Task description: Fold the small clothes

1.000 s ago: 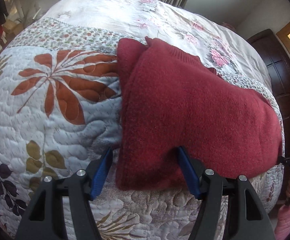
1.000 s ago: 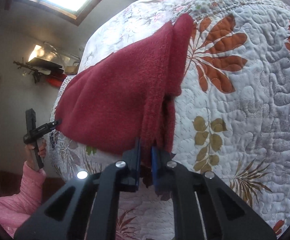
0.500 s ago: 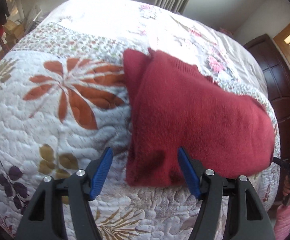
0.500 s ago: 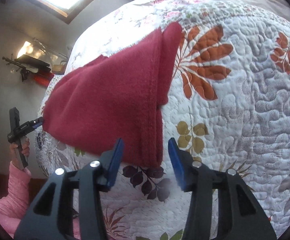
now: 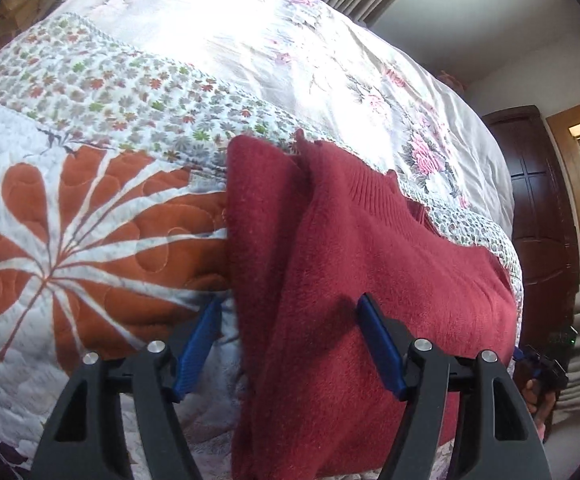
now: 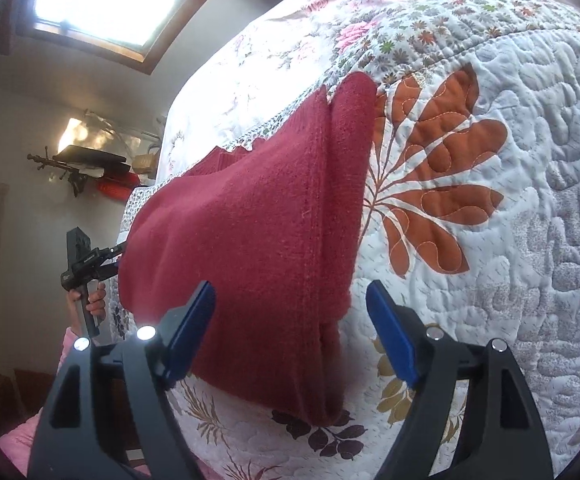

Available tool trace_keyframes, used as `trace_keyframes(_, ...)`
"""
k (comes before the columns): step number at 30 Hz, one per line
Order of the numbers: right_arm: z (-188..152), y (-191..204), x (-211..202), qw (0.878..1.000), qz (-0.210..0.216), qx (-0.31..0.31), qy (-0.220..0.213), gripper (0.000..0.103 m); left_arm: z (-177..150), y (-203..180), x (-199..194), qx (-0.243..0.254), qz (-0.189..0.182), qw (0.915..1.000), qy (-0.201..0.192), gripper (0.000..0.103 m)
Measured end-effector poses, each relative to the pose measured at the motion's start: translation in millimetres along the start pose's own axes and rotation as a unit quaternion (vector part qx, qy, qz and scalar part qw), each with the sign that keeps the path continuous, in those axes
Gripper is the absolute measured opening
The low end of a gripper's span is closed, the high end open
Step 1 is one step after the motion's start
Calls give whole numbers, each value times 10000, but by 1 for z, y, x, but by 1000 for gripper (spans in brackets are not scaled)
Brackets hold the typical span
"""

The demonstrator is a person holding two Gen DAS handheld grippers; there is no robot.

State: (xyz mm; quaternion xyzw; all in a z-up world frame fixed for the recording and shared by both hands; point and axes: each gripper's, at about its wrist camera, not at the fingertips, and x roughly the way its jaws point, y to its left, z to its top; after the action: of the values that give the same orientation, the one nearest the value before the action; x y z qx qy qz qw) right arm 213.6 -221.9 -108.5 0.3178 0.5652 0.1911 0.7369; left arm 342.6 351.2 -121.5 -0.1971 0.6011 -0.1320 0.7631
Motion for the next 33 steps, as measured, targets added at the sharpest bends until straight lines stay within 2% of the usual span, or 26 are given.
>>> trace_keyframes(2,1,-1,8,10000,5,58,34,78,1,-7,4,17,-277,9996,101,65)
trace_keyframes(5,0,-6,19,9998,111,111,104,79,-1,-21,11,274,-466,9983,222,65)
trace_keyframes(7,1,-12,26,9996,157,143,194,79,0,-24,19,400,-384,9979,331,66)
trace_keyframes(11,4,-9,40,9994,182,139,275,83,7,-15,35,-3,-726,9962,479,67)
trace_keyframes(13,5,-8,41,9994,162,132,264,83,5,-15,35,-37,-821,9955,476,63)
trace_keyframes(15,5,-6,39,9997,49,80,247,76,1,-16,36,47,-857,9948,550,54)
trace_keyframes(17,4,-1,35,9998,30,-23,182,62,-2,-13,40,-93,-1047,9917,737,41)
trace_keyframes(19,0,4,29,9999,-76,-95,90,57,-4,-11,40,-181,-1085,9912,734,36)
trace_keyframes(21,0,8,30,9995,-177,-253,91,56,-8,-12,39,-99,-1074,9916,712,36)
trace_keyframes(23,3,6,38,9997,-119,-149,138,64,-8,-12,42,-123,-948,9925,763,46)
trace_keyframes(25,6,6,45,9998,-122,-42,160,64,-7,-13,48,-260,-852,9925,836,49)
trace_keyframes(27,6,11,43,9996,-246,-94,124,60,-6,-15,47,-338,-746,9930,852,48)
trace_keyframes(29,4,15,36,9992,-348,-156,74,42,-8,-22,43,-208,-588,9950,784,39)
trace_keyframes(30,3,14,29,9993,-347,-139,25,36,-9,-27,39,-158,-531,9958,731,30)
trace_keyframes(32,2,12,14,9999,-131,-20,-82,20,-12,-32,28,-82,-489,9970,595,24)
trace_keyframes(33,2,12,6,9995,285,64,-143,20,-14,-35,22,-56,-499,9974,519,23)
